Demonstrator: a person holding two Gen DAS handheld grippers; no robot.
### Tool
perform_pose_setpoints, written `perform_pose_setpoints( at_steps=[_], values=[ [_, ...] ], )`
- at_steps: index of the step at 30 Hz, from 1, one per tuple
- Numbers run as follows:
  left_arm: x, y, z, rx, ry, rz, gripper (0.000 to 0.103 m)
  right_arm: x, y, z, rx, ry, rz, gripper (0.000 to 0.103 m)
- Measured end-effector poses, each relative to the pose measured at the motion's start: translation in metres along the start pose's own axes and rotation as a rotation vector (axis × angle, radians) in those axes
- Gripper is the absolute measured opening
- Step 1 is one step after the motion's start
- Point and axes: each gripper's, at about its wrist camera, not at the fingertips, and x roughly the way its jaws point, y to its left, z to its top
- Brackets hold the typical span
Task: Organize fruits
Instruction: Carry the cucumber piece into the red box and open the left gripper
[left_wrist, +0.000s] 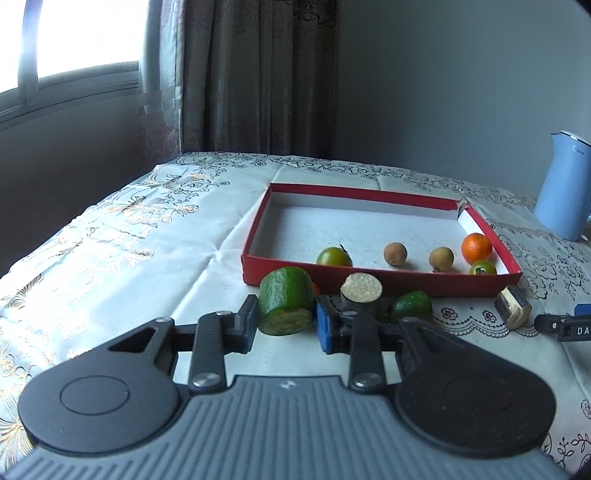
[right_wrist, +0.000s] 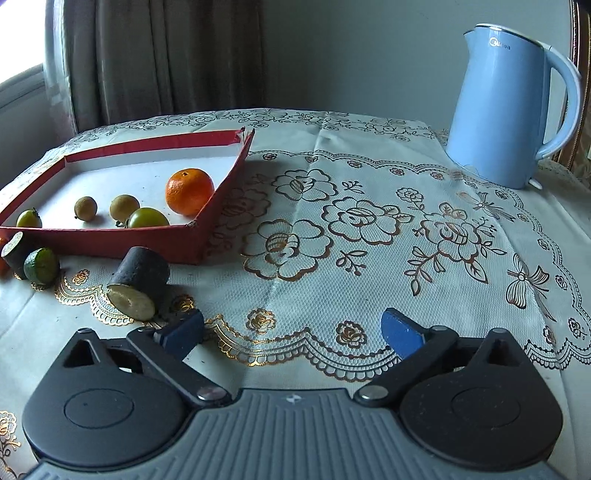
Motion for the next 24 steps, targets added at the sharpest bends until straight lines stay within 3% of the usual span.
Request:
perform_pose_setpoints(
  at_steps=[13,24],
  values=[
    [0.019,0.003,0.055,0.056,-0.067,0.056,0.029,0.000,0.000,0.000,0.000,0.000,0.001,0.103],
    [0.071,-0.006,0.093,0.076,-0.042,0.096,0.029,0.000,0.000,0.000,0.000,0.000,0.001,0.103]
  ],
)
